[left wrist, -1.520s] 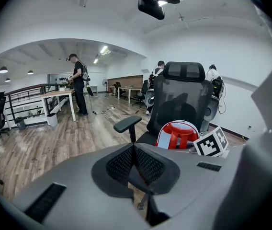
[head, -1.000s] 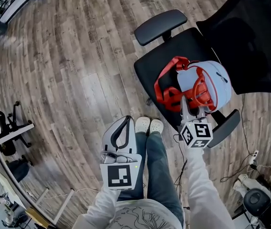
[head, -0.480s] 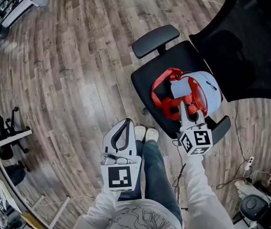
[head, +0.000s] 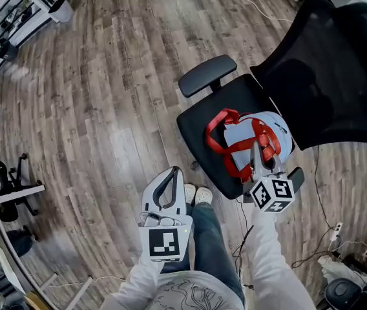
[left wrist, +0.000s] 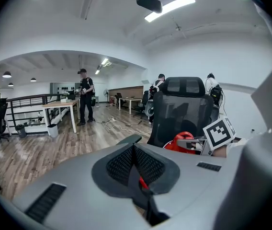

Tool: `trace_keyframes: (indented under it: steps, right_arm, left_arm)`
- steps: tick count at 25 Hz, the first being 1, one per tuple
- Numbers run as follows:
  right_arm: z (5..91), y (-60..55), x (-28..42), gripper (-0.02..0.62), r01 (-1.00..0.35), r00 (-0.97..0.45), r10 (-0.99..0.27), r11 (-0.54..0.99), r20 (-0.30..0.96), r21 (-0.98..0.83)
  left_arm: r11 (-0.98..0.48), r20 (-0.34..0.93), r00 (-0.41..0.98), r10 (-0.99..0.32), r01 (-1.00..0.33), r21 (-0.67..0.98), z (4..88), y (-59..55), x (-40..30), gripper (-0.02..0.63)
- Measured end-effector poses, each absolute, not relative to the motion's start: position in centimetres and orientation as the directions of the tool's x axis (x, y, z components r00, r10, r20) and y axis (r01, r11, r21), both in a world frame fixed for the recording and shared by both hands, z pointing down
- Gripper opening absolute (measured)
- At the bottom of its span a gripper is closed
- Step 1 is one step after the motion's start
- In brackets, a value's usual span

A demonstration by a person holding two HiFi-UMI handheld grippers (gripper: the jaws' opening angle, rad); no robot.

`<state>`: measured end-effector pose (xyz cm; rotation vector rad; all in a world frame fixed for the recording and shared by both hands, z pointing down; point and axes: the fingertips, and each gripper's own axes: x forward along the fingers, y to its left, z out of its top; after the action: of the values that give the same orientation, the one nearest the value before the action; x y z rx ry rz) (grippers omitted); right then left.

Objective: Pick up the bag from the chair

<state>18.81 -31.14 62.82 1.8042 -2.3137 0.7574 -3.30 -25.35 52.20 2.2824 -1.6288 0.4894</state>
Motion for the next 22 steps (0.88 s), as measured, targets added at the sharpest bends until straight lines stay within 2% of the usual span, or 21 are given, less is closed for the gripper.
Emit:
trace_keyframes:
  steps: [9,15,22]
  right_arm:
    - [58.5,-30.7,18.1,0.018,-0.935,-0.314,-0.879,0.219,0.358,-0.28]
    - [52.5,-29.9,14.9,0.018,-0.932,-0.343,-0.891,0.284,0.298,-0.225]
    - [44.2,-29.6,14.1,0.018,-0.937,-0.323,-0.926,0.285,0.194,-0.201]
  left_arm:
    - [-0.313,0.363,0.303,-0.881,-0.949,0.032,47.9,-27.1,-2.4,0.005]
    - [-0.294,0.289,0.287,-0.913,-0.956,0.019,43.6,-27.4,-2.9,0.005]
    - [-0.256,0.229,0.254,-0.94,-0.967,0.024,39.2,-27.1,-4.5,0.005]
